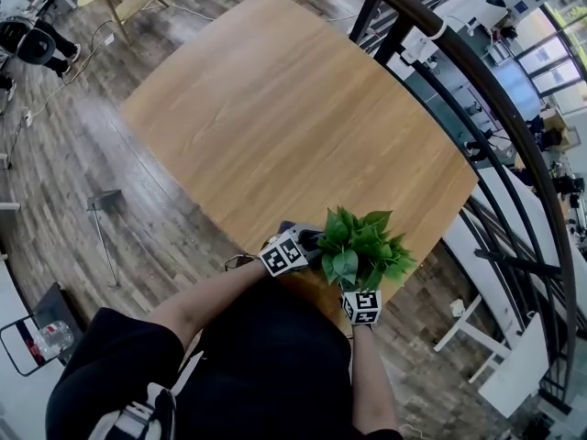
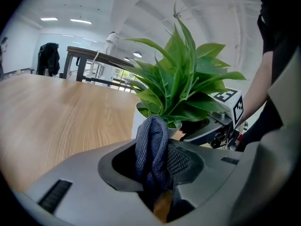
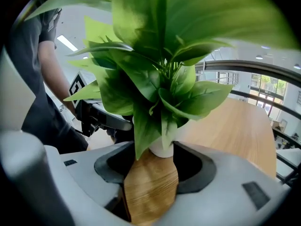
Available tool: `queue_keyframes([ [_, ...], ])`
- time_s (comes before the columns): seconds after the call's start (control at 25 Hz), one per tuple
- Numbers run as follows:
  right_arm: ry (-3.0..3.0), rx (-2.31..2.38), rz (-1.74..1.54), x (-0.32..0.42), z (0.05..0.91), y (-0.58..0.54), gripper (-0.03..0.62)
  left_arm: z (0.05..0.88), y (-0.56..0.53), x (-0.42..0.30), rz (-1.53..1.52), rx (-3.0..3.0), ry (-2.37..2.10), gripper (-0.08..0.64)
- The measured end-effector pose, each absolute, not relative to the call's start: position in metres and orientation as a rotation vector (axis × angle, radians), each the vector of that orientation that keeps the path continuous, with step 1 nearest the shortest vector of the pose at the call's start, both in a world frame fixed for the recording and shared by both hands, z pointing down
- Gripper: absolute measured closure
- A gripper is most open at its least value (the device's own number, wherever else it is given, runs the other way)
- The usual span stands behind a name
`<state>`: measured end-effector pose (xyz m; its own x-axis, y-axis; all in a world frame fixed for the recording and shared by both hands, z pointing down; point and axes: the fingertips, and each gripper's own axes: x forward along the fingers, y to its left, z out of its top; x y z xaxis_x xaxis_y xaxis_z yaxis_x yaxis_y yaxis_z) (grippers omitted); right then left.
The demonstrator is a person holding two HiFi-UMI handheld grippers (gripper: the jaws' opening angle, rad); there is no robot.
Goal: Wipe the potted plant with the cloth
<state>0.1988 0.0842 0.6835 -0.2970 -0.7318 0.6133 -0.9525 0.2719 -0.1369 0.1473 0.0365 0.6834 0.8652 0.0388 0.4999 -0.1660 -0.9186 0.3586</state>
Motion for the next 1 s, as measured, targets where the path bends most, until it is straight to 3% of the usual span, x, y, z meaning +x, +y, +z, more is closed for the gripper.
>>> queue_keyframes([
  [0.28, -2.207, 1.309, 0.656, 0.167, 0.68, 0.097, 0.353, 0.683, 0.016, 0.149, 0.711, 2.626, -0.159, 0.413],
  [0.52, -2.105, 1.445, 0.564, 0.214, 0.68, 0.087, 0.351, 0.679, 0.006, 0.152, 0.704, 2.631, -0.184, 0.413],
  [0.76, -2.19, 1.319, 0.45, 0.213, 0.676, 0.071, 0.318, 0.676, 0.002, 0.153, 0.714, 2.635, -0.19, 0.413],
  [1.0, -2.231, 1.426, 0.55, 0.212, 0.668, 0.059, 0.319, 0.676, 0.011, 0.152, 0.736, 2.658, -0.151, 0.413],
])
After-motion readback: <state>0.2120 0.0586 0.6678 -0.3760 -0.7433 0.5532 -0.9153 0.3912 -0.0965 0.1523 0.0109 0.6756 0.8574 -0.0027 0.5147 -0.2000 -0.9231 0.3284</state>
